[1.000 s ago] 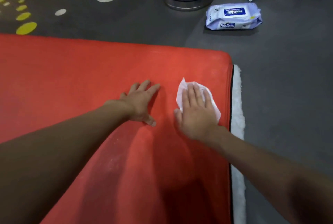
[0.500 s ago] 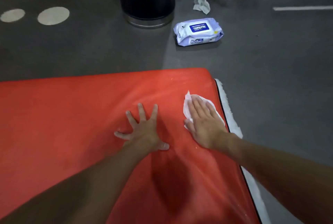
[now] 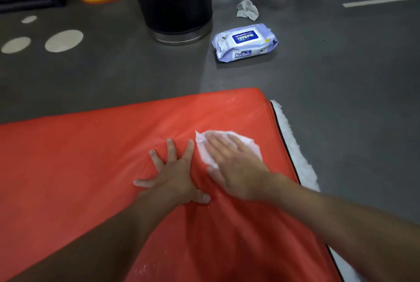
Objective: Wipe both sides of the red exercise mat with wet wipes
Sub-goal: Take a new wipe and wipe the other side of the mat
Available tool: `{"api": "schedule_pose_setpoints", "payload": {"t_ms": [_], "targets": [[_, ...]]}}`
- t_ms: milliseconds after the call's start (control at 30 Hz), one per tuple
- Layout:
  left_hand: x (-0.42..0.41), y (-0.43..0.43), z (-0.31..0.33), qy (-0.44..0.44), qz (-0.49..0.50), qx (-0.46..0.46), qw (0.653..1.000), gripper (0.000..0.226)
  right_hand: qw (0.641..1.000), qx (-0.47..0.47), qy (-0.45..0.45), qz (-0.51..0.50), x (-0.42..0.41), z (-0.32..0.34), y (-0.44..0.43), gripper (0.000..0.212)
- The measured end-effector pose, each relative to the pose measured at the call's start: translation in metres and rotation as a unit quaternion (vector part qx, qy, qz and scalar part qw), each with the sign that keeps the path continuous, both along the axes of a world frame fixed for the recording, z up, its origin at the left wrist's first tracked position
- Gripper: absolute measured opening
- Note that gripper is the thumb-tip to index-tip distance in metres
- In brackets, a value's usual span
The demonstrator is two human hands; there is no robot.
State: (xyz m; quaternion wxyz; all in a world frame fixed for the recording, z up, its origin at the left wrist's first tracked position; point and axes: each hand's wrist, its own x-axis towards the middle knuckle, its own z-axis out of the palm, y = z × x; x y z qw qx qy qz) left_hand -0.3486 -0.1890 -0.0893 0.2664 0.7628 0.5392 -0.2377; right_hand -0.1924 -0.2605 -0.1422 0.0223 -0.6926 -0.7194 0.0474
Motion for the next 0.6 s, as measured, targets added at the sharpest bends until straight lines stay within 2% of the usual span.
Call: {"api": "schedule_pose_setpoints", "payload": {"t_ms": [100, 133, 200, 267, 367, 400, 467, 533, 600], "targets": [[0.0, 0.023, -0.001, 0.005, -0.066, 0.029, 0.997, 0.139, 0.986, -0.017, 0.006, -0.166, 0.021, 0.008, 0.025, 0.09], [0.001, 0.032, 0.002, 0.003, -0.081, 0.05, 0.995, 0.134, 0.986, -0.016, 0.006, -0.163, 0.011, 0.009, 0.027, 0.092], [0.004, 0.046, 0.009, -0.005, -0.078, 0.084, 0.993, 0.126, 0.997, -0.009, 0.012, -0.078, -0.005, 0.001, 0.02, 0.088], [0.006, 0.052, 0.01, -0.001, -0.055, 0.062, 0.997, 0.132, 0.999, -0.019, 0.005, -0.039, 0.01, 0.002, 0.021, 0.081], [0.008, 0.055, 0.005, 0.002, -0.051, 0.041, 0.998, 0.137, 0.983, -0.03, -0.007, -0.178, 0.039, 0.009, 0.048, 0.076], [0.006, 0.056, 0.003, 0.0, -0.048, 0.04, 0.998, 0.137, 0.982, -0.025, -0.005, -0.186, 0.033, 0.007, 0.052, 0.077], [0.007, 0.059, 0.003, -0.005, -0.052, 0.039, 0.998, 0.138, 0.994, -0.018, -0.001, -0.109, 0.02, 0.005, 0.048, 0.085], [0.007, 0.059, 0.002, -0.009, -0.051, 0.037, 0.998, 0.139, 0.998, -0.04, -0.005, -0.049, 0.035, 0.006, 0.047, 0.083], [0.006, 0.058, 0.001, -0.007, -0.049, 0.035, 0.998, 0.14, 0.989, -0.039, -0.013, -0.145, 0.06, 0.012, 0.065, 0.074]]}}
